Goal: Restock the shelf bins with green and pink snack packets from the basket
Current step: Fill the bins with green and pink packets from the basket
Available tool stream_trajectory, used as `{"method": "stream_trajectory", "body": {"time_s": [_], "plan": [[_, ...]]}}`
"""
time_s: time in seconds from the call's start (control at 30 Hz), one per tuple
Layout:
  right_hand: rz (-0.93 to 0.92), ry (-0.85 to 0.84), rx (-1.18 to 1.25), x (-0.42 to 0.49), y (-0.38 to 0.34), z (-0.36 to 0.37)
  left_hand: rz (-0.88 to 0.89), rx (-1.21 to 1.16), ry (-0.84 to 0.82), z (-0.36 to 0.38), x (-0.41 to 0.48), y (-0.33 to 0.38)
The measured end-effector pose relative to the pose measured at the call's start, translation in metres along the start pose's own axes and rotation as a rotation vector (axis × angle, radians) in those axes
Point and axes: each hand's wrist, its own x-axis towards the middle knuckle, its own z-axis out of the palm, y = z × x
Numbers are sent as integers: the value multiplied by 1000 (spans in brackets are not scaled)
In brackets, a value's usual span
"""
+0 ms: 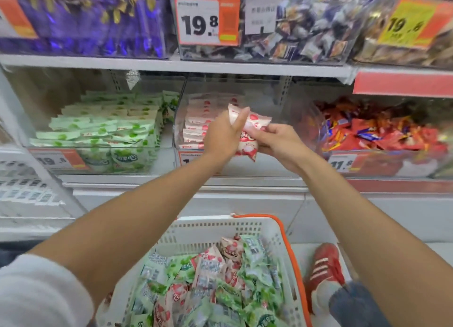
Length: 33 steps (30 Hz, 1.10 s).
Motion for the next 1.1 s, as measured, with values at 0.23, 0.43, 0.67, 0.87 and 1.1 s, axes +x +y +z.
{"method": "stream_trajectory", "body": {"time_s": [0.23, 0.43, 0.67, 0.87, 1.1], "plan": [[85, 106, -277, 81, 16, -10, 108, 524, -195, -7, 82, -46], [173, 176, -542, 126, 47, 5, 179, 607, -393, -4, 97, -79], [260, 165, -608, 128, 37, 11, 212, 578, -345, -3, 99, -84], [235, 160, -564, 132, 44, 13, 246, 698, -344, -2, 99, -79], [234, 198, -561, 136, 49, 17, 255, 771, -450, -6, 104, -75]]}}
